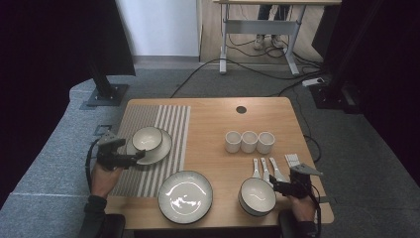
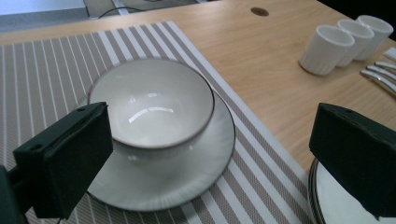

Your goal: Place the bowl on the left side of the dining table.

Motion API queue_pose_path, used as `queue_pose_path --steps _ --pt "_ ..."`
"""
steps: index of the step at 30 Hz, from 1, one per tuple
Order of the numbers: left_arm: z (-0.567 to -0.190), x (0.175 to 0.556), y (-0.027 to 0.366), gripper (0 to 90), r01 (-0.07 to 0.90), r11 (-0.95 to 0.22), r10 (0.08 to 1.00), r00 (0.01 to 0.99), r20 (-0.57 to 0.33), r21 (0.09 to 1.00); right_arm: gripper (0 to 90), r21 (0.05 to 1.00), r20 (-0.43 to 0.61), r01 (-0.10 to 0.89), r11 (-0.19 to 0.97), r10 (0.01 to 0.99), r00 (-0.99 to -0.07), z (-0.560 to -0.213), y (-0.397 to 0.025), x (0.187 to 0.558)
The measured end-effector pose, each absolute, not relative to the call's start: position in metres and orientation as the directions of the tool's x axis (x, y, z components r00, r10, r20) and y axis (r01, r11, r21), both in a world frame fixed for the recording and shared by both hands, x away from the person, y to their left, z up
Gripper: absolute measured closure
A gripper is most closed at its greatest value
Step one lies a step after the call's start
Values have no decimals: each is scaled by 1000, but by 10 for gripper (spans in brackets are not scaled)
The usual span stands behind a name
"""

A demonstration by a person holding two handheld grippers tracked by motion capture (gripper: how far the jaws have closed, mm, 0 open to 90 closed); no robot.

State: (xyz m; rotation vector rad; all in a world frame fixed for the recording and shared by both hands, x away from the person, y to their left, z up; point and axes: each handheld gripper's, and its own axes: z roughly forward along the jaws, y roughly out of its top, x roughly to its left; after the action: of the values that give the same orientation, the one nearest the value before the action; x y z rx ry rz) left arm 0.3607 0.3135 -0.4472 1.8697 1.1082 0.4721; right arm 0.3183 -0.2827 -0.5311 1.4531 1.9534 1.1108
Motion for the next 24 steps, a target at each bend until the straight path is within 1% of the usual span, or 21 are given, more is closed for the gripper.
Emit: queue_pose_path --steps 5,12,20,24 --pt "-472 345 311 0 500 -193 847 519 -113 844 80 813 101 570 116 937 -336 -531 -283 319" --pt "-500 332 303 0 508 -218 861 502 -81 834 88 810 108 576 111 937 -332 -532 -283 320" --pt "-518 323 298 0 533 -245 870 489 -59 810 99 805 112 583 110 937 -332 -532 -283 320" --pt "-519 322 298 0 536 -254 875 482 -45 805 119 796 109 594 113 939 -325 -533 -283 322"
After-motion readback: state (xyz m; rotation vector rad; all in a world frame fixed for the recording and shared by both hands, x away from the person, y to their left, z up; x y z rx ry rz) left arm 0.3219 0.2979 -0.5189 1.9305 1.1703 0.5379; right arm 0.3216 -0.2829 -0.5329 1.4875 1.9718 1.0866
